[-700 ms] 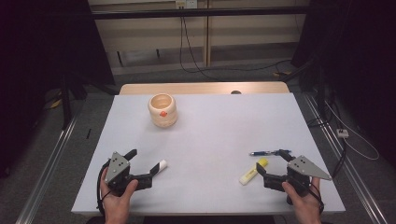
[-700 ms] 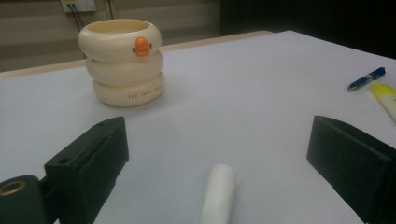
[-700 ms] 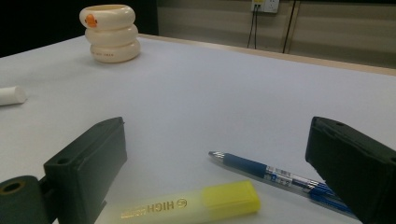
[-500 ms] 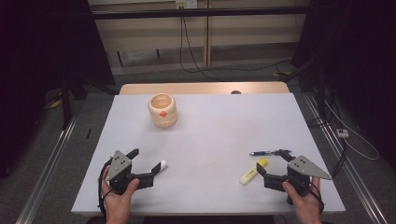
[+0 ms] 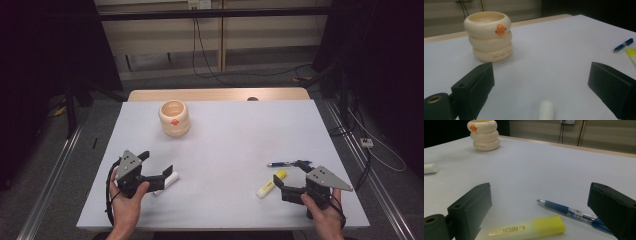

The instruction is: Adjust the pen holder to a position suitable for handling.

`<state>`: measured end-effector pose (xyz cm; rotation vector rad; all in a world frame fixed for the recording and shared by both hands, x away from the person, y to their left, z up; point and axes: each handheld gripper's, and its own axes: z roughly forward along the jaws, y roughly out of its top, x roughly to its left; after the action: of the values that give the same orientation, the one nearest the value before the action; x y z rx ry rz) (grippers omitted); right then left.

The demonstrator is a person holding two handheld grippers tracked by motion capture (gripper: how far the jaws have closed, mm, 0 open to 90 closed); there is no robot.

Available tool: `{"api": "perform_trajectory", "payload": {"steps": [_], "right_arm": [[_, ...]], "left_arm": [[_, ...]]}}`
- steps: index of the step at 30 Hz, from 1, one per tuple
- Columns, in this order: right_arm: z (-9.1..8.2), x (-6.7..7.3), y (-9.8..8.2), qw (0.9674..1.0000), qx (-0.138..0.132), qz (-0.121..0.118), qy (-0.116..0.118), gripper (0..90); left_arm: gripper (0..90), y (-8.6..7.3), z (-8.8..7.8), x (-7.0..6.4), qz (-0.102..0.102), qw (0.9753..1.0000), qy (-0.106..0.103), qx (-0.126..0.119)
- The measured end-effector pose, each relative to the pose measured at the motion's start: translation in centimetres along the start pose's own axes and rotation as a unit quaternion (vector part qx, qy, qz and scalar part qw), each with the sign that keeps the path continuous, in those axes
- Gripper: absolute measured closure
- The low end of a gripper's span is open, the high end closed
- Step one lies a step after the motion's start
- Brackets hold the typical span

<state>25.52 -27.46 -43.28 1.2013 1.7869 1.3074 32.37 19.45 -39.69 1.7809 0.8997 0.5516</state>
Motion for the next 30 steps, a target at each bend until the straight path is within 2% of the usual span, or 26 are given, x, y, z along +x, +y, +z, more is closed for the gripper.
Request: {"api": "perform_trajectory", "payload": {"steps": [4, 7, 9, 12, 16, 18, 20, 22, 23, 25, 30], "right_arm": [[0.0, 0.1, 0.0, 1.0000, 0.001, -0.002, 0.001, 4.8], [0.1, 0.1, 0.0, 1.0000, 0.003, -0.002, 0.004, 4.6], [0.1, 0.1, 0.0, 1.0000, 0.003, -0.003, 0.007, 4.6], [0.1, 0.2, 0.0, 0.9999, 0.004, -0.009, 0.006, 4.5], [0.1, 0.2, 0.0, 0.9999, 0.006, -0.009, 0.006, 4.5], [0.1, 0.2, 0.0, 0.9999, 0.006, -0.007, 0.006, 4.5], [0.1, 0.3, 0.0, 0.9999, 0.007, -0.008, 0.005, 4.4], [0.0, 0.4, 0.0, 0.9999, 0.008, -0.005, 0.008, 4.0], [0.0, 0.4, 0.0, 0.9999, 0.008, -0.005, 0.008, 4.0], [0.1, 0.3, 0.0, 0.9999, 0.008, -0.005, 0.008, 4.0], [0.1, 0.3, 0.0, 0.9999, 0.008, -0.006, 0.007, 3.8]], "left_arm": [[6.6, 1.1, 0.6, 0.3, 0.008, 0.9999, -0.003, 0.005], [7.4, 2.2, 1.5, 0.7, 0.006, 0.9999, 0.008, 0.009], [10.8, 3.0, 2.2, 1.0, 0.010, 0.9999, 0.003, 0.011], [11.4, 4.1, 3.0, 1.6, 0.012, 0.9998, 0.011, 0.007], [11.3, 5.3, 3.2, 2.5, -0.014, 0.9998, 0.004, -0.011], [11.0, 5.8, 3.4, 2.9, -0.019, 0.9997, 0.012, -0.007], [9.4, 6.2, 3.7, 3.3, -0.029, 0.9995, 0.012, -0.006], [8.0, 6.6, 4.1, 3.8, -0.036, 0.9993, 0.010, 0.003], [8.0, 6.8, 4.3, 4.0, -0.033, 0.9994, 0.012, 0.005], [8.5, 7.3, 5.0, 4.5, -0.027, 0.9990, 0.023, 0.026], [9.6, 8.3, 6.8, 5.6, -0.014, 0.9985, 0.027, 0.046]]}}
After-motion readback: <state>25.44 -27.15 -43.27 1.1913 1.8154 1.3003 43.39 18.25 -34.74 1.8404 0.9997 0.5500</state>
